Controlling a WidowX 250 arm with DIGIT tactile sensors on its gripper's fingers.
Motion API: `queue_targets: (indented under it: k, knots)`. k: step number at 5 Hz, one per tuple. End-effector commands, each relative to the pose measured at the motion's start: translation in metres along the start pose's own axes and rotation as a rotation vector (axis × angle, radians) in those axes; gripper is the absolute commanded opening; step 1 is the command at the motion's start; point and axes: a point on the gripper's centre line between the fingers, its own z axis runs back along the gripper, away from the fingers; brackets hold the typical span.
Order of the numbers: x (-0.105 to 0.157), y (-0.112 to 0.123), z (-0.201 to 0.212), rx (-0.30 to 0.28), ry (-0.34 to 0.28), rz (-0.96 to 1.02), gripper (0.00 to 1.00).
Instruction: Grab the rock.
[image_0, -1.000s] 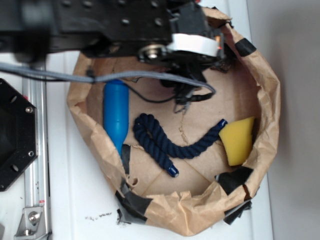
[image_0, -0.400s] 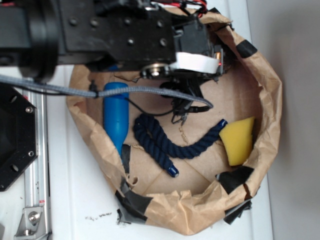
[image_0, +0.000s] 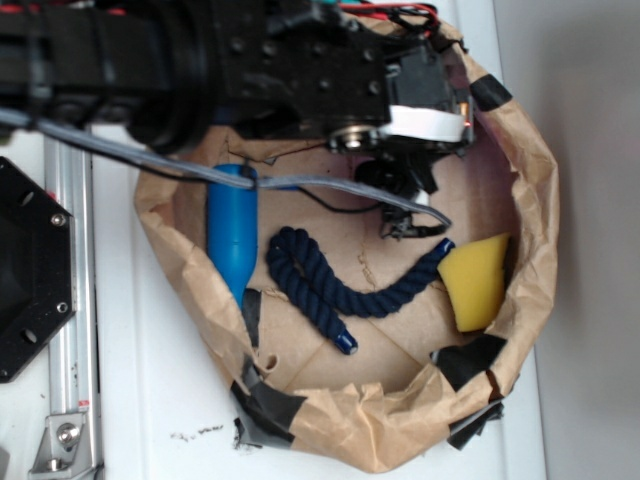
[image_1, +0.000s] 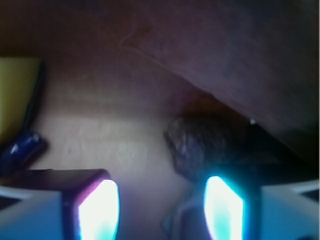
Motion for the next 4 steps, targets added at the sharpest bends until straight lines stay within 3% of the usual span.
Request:
queue_targets:
  k: [1,2,4]
  knots:
    - [0.017,0.020,0.007,0.002,-0.075,0.003,1.00]
    - [0.016,0.035,0.001,-0.030,-0.076,-0.001,1.00]
    - [0.016,0.056,-0.001,0.024,-0.057,-0.021,1.00]
